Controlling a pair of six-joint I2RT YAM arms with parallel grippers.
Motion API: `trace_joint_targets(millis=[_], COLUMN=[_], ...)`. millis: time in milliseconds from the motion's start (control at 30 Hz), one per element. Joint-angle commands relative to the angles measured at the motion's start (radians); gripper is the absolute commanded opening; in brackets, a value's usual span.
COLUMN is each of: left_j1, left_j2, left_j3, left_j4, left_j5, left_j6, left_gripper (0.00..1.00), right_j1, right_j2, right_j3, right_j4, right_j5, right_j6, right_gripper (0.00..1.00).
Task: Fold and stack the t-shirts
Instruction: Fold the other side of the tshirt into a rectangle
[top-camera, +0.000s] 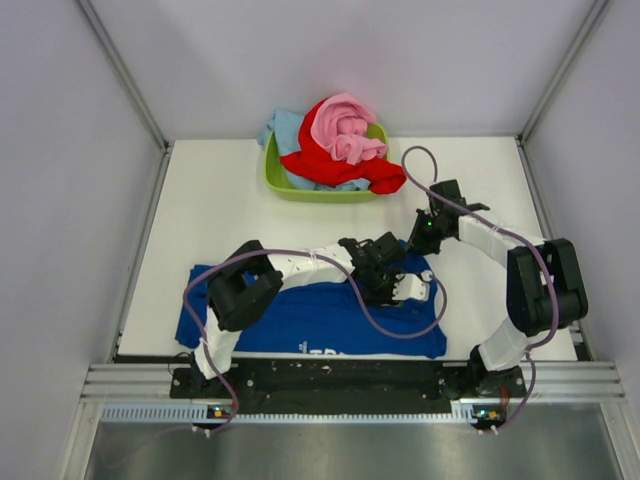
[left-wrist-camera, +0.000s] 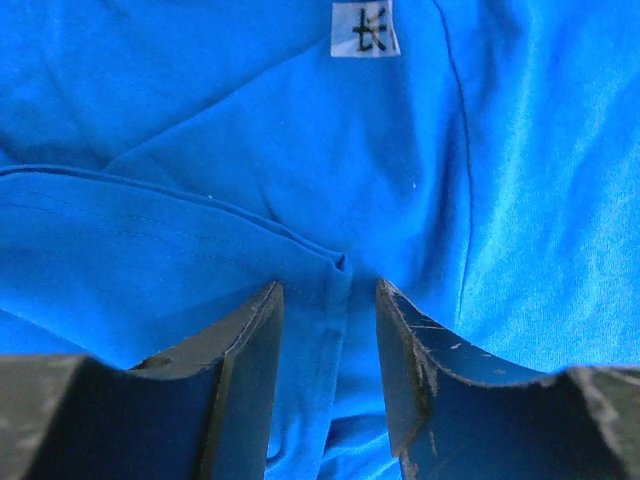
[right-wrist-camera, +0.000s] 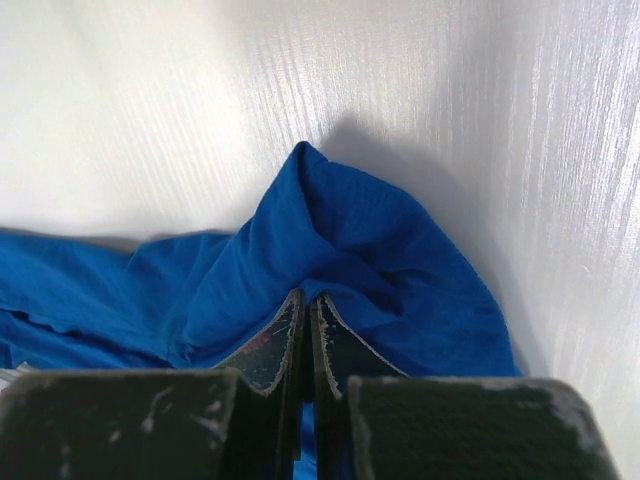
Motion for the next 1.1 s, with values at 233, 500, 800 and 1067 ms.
trace_joint_targets(millis=[233,500,800,1067], left_j1=[-0.012,-0.006,0.115,0.146], left_j2=[-0.017,-0.043,-0.264,-0.327], left_j3=[0.03,0.061,-0.025,-0.154], left_j4=[0.01,-0.053,-0.171,-0.182], left_j5=[0.054,-0.052,0.096,0.181], left_j6=[-0.038,-0.015,0.03,0.062], left_gripper=[0.27,0.0,0.0,0.0], right_j1=[-0.008,-0.008,0.016,0.139], right_j2=[-0.015,-0.047,-0.228,-0.443], right_j3=[-0.013,-0.024,-0.101,-0.26], right_j4=[0.041,0.012,-0.185,-0.317], right_j5=[-0.011,-0.017,-0.017,-0.012], right_j6=[-0.008,-0.014,-0.033,0.129], right_gripper=[0.0,0.0,0.0,0.0])
